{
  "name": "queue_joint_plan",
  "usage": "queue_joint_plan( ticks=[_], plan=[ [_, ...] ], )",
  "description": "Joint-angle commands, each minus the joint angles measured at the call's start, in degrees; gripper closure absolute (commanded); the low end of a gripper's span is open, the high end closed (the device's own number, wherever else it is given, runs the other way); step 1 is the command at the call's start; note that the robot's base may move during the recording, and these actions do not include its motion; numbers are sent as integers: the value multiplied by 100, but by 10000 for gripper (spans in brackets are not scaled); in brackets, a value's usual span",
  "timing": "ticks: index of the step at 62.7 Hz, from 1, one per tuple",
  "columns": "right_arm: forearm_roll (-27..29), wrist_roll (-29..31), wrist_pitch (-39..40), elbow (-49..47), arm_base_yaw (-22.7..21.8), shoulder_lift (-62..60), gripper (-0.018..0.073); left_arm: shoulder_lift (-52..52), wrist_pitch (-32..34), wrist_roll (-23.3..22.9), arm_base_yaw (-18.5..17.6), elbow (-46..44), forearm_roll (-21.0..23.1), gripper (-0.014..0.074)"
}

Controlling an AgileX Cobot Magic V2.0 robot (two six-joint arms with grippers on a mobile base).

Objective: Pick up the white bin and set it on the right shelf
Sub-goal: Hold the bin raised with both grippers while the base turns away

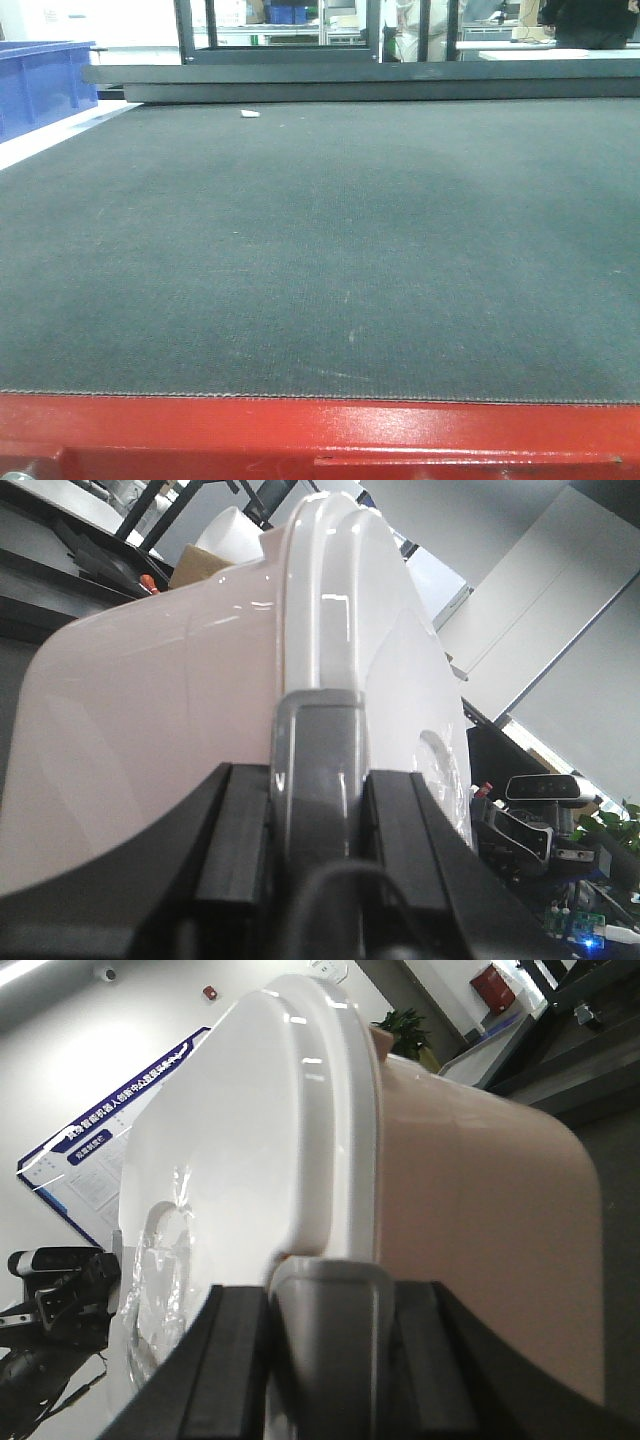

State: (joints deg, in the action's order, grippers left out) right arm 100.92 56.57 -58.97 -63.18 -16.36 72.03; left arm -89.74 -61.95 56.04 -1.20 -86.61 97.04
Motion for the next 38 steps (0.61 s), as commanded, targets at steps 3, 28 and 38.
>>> queue_joint_plan(
  ticks=[3, 28, 38],
  plan=[
    [525, 114, -1354, -196, 153, -250, 368, 300, -1347, 116, -224, -207, 177, 696],
    [525, 114, -1354, -196, 153, -250, 368, 300, -1347, 116, -224, -207, 177, 696],
    [525, 114, -1354, -196, 153, -250, 368, 300, -1347, 116, -224, -207, 177, 696]
  ],
)
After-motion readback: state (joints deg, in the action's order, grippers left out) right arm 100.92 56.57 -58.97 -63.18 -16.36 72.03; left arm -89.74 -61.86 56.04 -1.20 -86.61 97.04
